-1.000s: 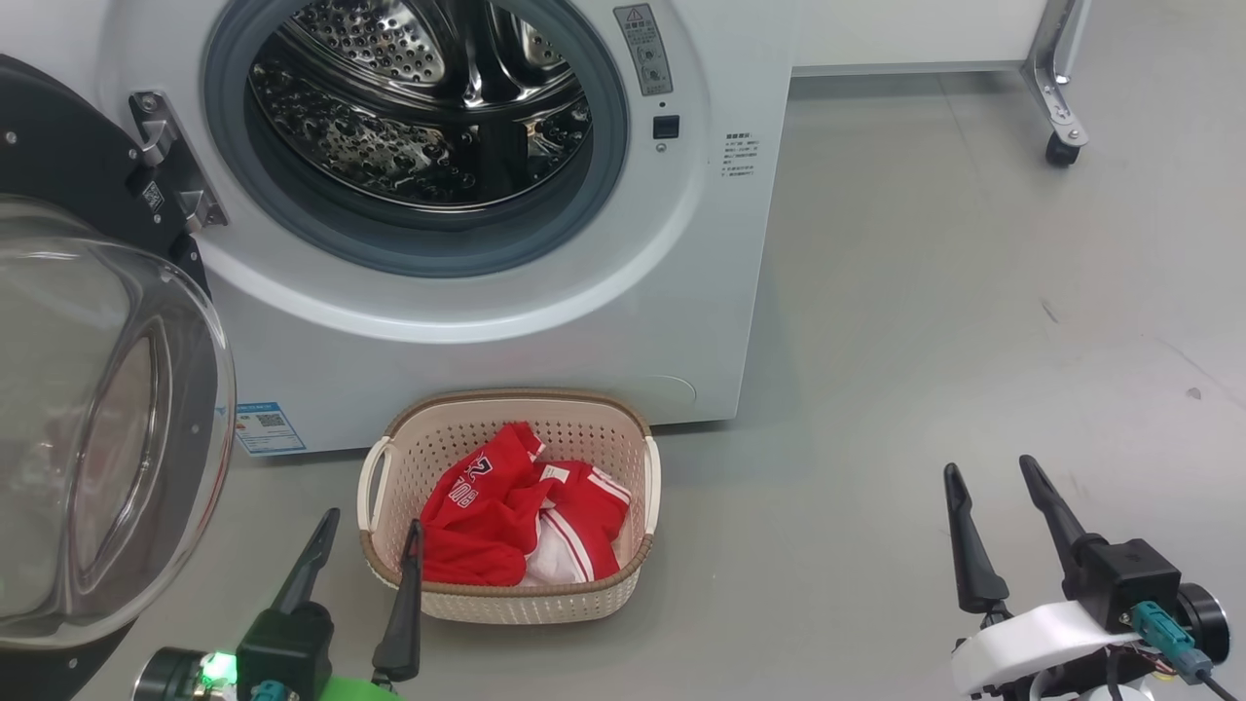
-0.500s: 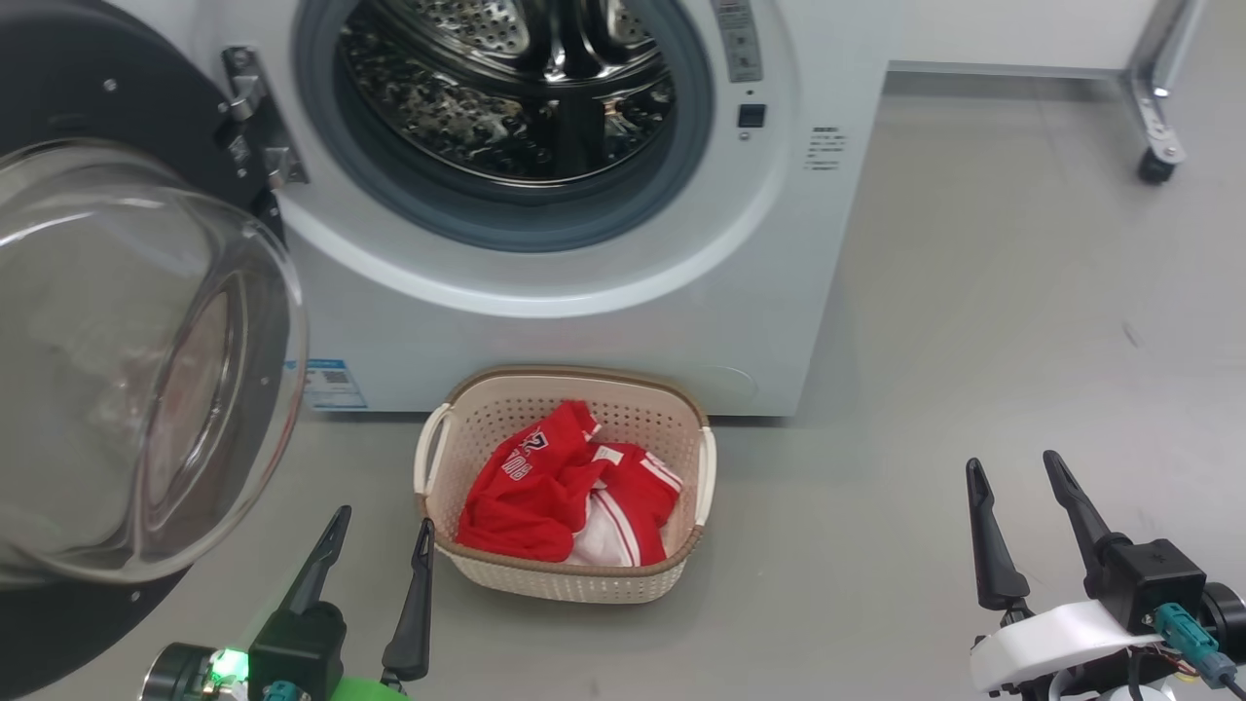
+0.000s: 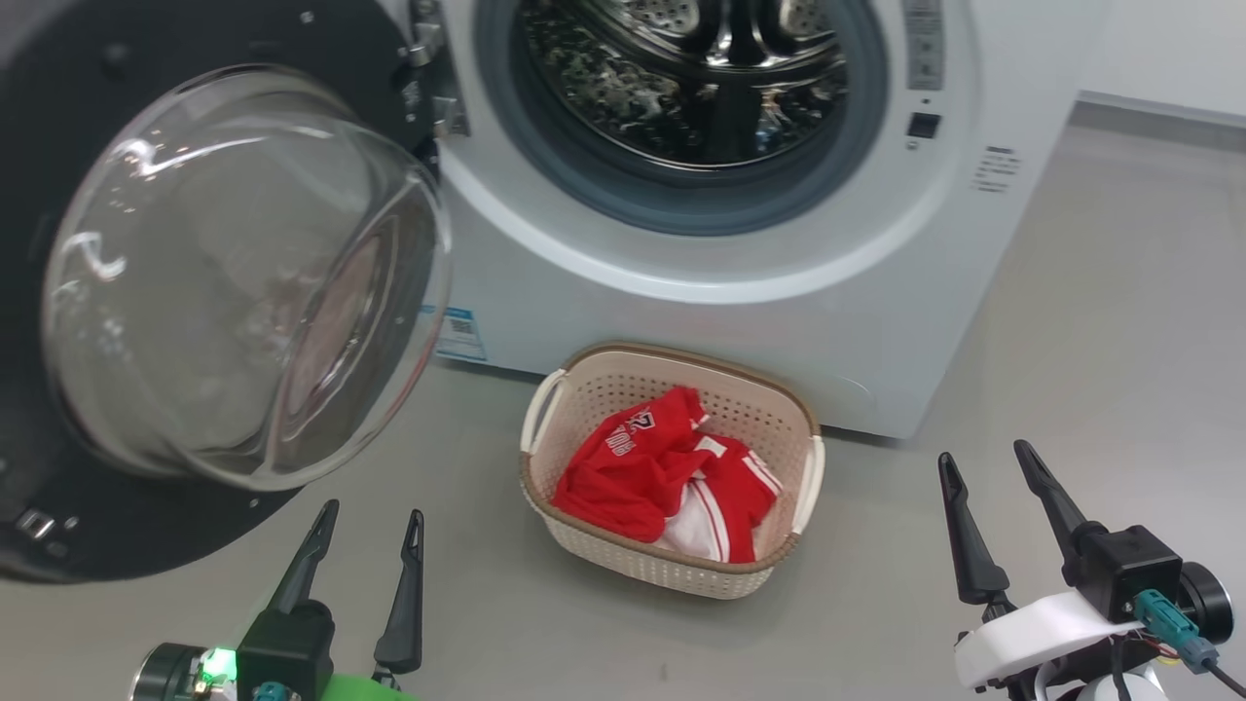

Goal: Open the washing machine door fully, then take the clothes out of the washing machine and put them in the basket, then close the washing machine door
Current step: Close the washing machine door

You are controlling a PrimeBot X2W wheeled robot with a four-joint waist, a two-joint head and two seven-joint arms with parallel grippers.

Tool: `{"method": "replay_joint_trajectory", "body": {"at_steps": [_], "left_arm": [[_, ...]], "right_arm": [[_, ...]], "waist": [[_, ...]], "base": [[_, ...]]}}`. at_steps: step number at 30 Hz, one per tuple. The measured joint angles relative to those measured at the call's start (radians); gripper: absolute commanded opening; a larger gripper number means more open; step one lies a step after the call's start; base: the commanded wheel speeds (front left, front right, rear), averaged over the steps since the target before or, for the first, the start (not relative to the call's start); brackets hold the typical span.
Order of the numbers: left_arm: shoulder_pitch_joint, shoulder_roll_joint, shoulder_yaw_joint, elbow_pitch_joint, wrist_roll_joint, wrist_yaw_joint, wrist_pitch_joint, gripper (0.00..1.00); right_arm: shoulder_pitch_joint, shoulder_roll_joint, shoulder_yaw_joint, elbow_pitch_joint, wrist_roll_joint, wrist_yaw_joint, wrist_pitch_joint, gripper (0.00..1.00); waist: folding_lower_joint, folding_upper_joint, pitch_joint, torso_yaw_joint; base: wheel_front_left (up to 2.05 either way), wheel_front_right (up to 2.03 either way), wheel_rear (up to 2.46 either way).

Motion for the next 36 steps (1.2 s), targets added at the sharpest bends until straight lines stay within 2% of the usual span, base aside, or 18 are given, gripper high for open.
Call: {"method": "replay_joint_trajectory", "body": {"at_steps": [10, 17, 35, 36], "left_arm": [[0.002, -0.001, 0.007, 0.000, 0.002, 0.001, -0.009, 1.00], [0.029, -0.002, 0.056, -0.014, 0.002, 0.010, -0.025, 1.00], [0.047, -0.007, 0.063, -0.027, 0.002, 0.010, -0.030, 1.00], [0.047, -0.007, 0.063, -0.027, 0.003, 0.010, -0.030, 0.78]], "right_arm": [[-0.001, 0.005, 0.016, 0.010, 0.000, 0.005, 0.009, 1.00], [-0.026, 0.019, 0.064, 0.016, -0.003, 0.031, 0.025, 1.00], [-0.030, 0.024, 0.072, 0.046, -0.003, 0.034, 0.029, 1.00], [-0.030, 0.025, 0.072, 0.047, -0.003, 0.034, 0.029, 1.00]], "waist": [[0.0000, 0.0000, -0.008, 0.141], [0.0000, 0.0000, -0.010, 0.215], [0.0000, 0.0000, -0.023, 0.230], [0.0000, 0.0000, -0.023, 0.230]], "base": [[0.00, 0.00, 0.00], [0.00, 0.00, 0.00], [0.00, 0.00, 0.00], [0.00, 0.00, 0.00]]}}
